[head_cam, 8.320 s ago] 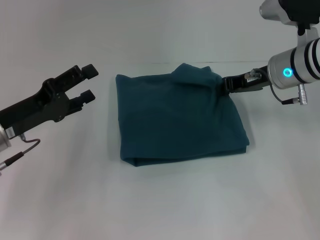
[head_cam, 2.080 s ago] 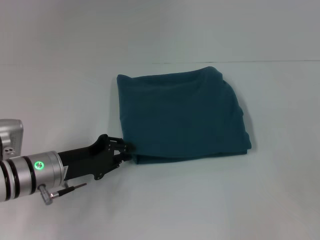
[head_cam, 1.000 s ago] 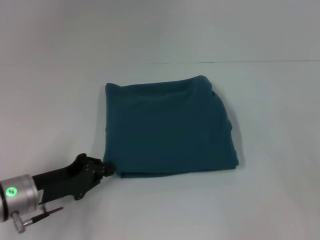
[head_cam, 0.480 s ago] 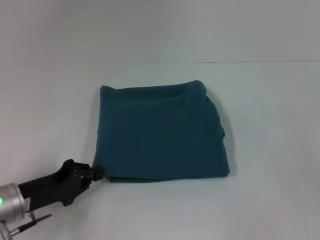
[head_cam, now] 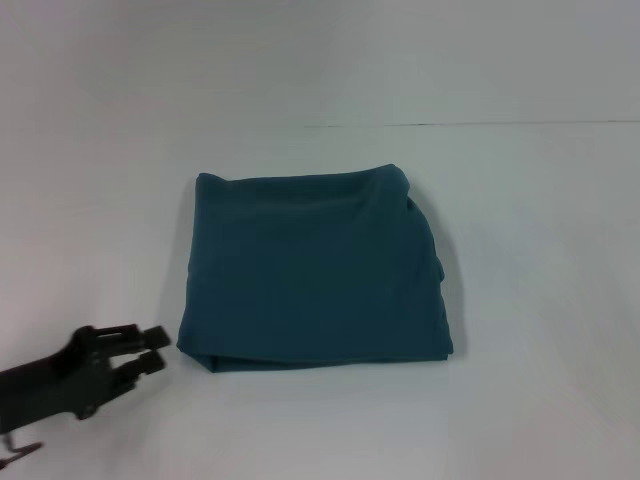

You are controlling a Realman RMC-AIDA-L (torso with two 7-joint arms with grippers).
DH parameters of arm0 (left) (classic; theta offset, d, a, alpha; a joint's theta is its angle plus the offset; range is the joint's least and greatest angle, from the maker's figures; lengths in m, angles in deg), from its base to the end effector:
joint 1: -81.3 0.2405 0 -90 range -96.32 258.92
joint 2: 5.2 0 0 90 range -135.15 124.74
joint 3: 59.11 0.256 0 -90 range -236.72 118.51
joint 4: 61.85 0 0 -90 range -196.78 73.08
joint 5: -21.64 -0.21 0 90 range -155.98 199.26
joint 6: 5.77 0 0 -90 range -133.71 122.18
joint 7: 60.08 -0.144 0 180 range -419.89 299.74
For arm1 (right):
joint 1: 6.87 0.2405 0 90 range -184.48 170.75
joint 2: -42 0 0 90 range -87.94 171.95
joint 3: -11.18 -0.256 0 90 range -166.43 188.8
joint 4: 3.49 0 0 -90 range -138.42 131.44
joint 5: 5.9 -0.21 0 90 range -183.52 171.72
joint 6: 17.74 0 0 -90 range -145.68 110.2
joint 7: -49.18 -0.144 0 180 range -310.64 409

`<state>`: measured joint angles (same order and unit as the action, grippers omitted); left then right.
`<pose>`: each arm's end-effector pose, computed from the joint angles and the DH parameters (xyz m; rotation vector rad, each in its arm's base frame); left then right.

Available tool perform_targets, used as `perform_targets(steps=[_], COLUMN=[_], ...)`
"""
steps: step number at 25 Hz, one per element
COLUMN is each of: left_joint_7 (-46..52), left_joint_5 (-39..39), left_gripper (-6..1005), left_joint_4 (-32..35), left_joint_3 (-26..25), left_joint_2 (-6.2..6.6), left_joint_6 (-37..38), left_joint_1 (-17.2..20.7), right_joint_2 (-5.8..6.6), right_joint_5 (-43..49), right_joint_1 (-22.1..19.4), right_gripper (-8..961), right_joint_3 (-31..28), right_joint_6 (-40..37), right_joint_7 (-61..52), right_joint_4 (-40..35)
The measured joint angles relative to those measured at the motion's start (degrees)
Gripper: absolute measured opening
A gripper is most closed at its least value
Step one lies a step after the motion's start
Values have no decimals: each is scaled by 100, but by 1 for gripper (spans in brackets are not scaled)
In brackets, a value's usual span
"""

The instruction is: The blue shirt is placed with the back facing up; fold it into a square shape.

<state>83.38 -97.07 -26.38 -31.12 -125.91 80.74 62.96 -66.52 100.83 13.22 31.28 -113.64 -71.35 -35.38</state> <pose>-0.3431 0.2660 0.0011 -1.6551 -2.3645 -0.9772 0.3477 0.2893 0.1156 -1.9483 1.6618 1.2116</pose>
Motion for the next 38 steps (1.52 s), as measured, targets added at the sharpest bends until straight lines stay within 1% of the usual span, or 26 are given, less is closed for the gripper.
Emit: perform_targets(steps=[3, 6, 7, 8, 9, 11, 12, 13, 16, 20, 22, 25, 27, 28, 32, 34, 35, 38], left_joint_7=[-189, -878, -878, -1126, -1577, -1859, -2039, -2061, -2374, -2862, -3013, -3075, -3081, -3103, -3346, -3446, -3448, -3325], left_joint_5=[-84, -38, -38, -30, -29, -81, -247, -289, -602, -689, -701, -739, -747, -748, -748, -750, -751, -752], left_gripper=[372, 486, 505, 524, 542, 580, 599, 618, 674, 764, 812, 812, 813, 813, 813, 813, 813, 813], left_joint_4=[282, 632, 632, 705, 873, 1040, 1192, 1202, 1255, 1268, 1310, 1466, 1547, 1595, 1805, 1907, 1944, 1954], left_joint_3=[-217, -460, -460, -487, -511, -437, -273, -252, -156, 99, 244, 381, 436, 445, 498, 680, 813, 1219], left_joint_2=[45, 82, 82, 99, 149, 222, 362, 388, 560, 726, 776, 794, 802, 805, 783, 762, 760, 794], left_joint_6=[243, 732, 732, 890, 1181, 1376, 1505, 1510, 1534, 1519, 1467, 1383, 1300, 1245, 1174, 1180, 1189, 1226], left_joint_1=[92, 116, 116, 91, -7, -149, -419, -466, -923, -1426, -1622, -1813, -1886, -1912, -1986, -1998, -2006, -2087], right_joint_2=[22, 43, 58, 86, 118, 166, 171, 171, 135, 78, 14, -187, -419, -506, -898, -999, -1026, -1027], right_joint_5=[204, 576, 709, 862, 1033, 1327, 1377, 1425, 1541, 1847, 2057, 2150, 2032, 1962, 1765, 1765, 1766, 1770], right_joint_1=[53, 146, 179, 229, 288, 428, 475, 531, 775, 1214, 1518, 1871, 2047, 2082, 2113, 2095, 2082, 2052], right_gripper=[789, 789, 788, 788, 788, 788, 788, 788, 788, 788, 788, 787, 787, 787, 787, 787, 787, 787], right_joint_3=[28, 43, 55, 70, 94, 149, 183, 247, 584, 1313, 1682, 1896, 1874, 1868, 1903, 1965, 2008, 2167], right_joint_6=[94, 230, 254, 272, 274, 266, 265, 266, 350, 481, 514, 585, 641, 676, 927, 942, 935, 883], right_joint_7=[-14, -22, -22, -23, -18, 9, 25, 46, 184, 375, 414, 528, 739, 836, 1381, 1514, 1558, 1587], right_joint_4=[-2, -54, -76, -107, -145, -303, -402, -564, -1080, -1449, -1482, -1488, -1499, -1509, -1636, -1712, -1745, -1779])
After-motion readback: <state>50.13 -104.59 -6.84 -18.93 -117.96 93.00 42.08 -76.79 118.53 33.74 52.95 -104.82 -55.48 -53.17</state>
